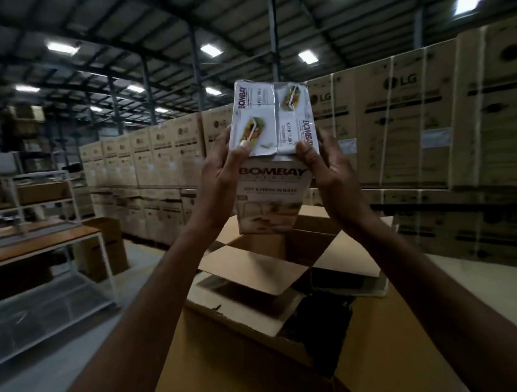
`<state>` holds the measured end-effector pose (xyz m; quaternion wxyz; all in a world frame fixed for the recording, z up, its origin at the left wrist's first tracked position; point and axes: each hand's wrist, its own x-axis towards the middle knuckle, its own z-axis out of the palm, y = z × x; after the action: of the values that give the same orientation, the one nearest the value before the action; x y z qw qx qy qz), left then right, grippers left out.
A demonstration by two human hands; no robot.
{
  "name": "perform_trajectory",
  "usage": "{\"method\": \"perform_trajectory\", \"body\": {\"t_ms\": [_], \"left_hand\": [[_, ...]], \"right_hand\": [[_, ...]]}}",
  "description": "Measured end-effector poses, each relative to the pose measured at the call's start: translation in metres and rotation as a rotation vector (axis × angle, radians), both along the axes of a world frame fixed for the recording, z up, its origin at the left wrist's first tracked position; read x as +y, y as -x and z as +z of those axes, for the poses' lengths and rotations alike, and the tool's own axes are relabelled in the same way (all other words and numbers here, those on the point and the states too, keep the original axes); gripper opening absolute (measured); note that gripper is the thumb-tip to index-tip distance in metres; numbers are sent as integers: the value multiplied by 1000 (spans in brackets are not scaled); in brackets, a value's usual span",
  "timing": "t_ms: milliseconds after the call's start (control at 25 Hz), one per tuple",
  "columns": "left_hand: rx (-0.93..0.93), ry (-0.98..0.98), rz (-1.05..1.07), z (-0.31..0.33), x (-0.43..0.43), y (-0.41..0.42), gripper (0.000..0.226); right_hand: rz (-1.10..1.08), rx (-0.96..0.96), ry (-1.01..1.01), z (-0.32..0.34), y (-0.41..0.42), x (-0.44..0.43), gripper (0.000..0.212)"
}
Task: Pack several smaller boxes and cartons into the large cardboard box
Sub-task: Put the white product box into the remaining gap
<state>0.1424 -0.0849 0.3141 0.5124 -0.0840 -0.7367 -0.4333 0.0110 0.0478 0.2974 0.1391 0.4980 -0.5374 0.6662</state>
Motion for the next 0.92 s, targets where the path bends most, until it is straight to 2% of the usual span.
{"method": "perform_trajectory", "body": {"t_ms": [160,280,480,760,920], "left_hand": [[-93,-6,-86,-6,-44,45,37],[-192,-22,-126,-12,-83,77,38],[-442,29,-209,-22,-159,133,39],[-825,126,-420,-56,-221,193,35],[-1017,150,-476,-84,-231,230,38]], "right_hand": [[-120,-54,-77,-10,37,-26,73],[-211,-97,-131,-18,59,-47,75],[-367,-246,-233,-31,84,-88,54],[-576,-522,-547,-64,106,-128,58],[-578,-637,-673,-78,113,-136,37]]}}
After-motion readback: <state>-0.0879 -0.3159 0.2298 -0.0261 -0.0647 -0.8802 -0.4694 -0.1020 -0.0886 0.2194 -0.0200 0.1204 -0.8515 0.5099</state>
